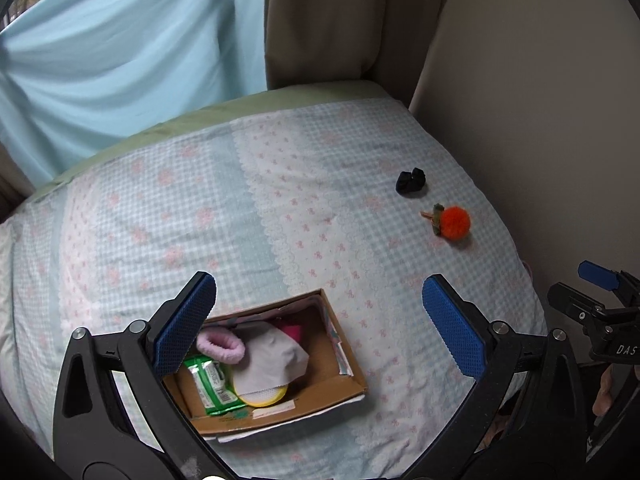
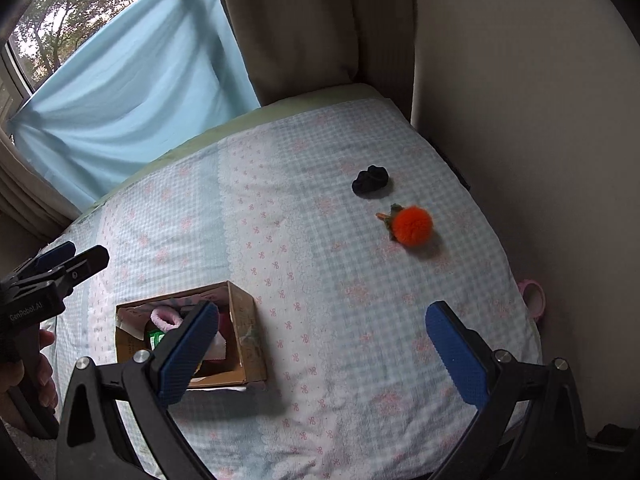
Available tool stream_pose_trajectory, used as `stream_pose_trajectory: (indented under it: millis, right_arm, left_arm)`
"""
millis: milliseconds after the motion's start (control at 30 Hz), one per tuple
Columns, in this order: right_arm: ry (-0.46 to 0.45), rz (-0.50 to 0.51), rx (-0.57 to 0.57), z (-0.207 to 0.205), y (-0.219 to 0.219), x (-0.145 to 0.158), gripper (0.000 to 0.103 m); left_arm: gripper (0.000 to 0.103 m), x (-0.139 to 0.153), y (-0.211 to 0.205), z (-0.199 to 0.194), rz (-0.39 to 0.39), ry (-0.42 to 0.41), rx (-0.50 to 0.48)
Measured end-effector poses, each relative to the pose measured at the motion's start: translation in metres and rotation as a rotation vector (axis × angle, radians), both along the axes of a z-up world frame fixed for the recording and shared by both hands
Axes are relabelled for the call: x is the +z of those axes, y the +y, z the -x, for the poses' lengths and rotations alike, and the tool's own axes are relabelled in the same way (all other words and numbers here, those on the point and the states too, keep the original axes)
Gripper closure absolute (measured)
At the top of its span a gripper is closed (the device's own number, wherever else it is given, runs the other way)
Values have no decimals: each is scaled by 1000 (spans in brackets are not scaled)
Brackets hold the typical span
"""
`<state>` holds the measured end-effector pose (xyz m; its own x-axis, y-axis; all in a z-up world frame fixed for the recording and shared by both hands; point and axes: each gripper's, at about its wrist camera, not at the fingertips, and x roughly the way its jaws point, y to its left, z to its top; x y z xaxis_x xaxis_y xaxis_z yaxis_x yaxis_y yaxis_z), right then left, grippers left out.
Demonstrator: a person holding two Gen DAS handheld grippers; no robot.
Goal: Organize soft objects
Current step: 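Move both tools toward the black fuzzy item and orange pom-pom, then grasp the black fuzzy item with left tool while right tool grasps orange pom-pom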
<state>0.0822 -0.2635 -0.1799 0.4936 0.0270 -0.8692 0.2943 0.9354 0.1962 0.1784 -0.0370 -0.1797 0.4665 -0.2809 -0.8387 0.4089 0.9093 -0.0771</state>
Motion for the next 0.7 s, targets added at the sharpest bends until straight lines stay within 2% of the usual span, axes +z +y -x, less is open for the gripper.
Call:
stream_pose_trajectory:
  millis: [233, 333, 600, 700]
  right_arm:
    - [-3, -73, -104, -18, -70, -40, 0]
    - [-13, -116, -167, -32, -95, -60, 0]
    - [-41, -268, -379, -60, -139, -130, 0]
    - [-65, -315, -454, -68, -152, -163, 4]
  left_arm:
    - [0, -31, -110, -58, -10, 57, -128]
    - [0, -51, -154, -84, -43, 69, -198]
    - [0, -133, -244, -150, -107, 100, -400]
    - [1, -171, -273, -173, -119, 122, -463]
